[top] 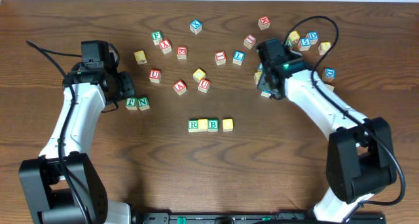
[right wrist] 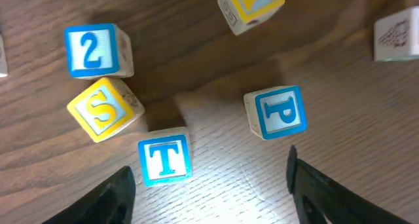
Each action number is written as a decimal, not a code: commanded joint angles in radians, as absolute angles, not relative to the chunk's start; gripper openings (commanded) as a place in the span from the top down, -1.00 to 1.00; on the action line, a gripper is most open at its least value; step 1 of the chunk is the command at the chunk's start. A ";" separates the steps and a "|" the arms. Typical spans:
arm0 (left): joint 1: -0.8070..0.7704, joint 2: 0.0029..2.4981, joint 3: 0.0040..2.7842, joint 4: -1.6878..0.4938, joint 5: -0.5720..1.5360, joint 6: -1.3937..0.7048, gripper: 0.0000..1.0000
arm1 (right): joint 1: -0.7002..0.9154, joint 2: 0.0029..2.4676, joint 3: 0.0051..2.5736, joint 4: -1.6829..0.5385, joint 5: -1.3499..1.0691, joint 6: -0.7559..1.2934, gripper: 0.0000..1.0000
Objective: Spell out ROBOT
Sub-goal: 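Move the right gripper up over the blue T block in the cluster, then lower the right gripper and close it on the blue T block, then carry the blue T block with the right gripper toward the row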
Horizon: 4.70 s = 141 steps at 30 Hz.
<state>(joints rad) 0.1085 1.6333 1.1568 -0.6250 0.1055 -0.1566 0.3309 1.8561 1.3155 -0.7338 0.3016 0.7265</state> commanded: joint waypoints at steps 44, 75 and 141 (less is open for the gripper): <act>0.109 1.625 1.175 -0.628 0.101 -0.150 0.11 | 0.256 1.983 1.405 -0.734 0.073 0.707 -0.27; 0.109 1.625 1.175 -0.628 0.101 -0.150 0.11 | 0.278 2.029 1.407 -0.695 0.084 0.755 -0.12; 0.109 1.625 1.175 -0.628 0.101 -0.150 0.10 | 0.521 1.792 1.407 -0.954 0.118 0.602 0.60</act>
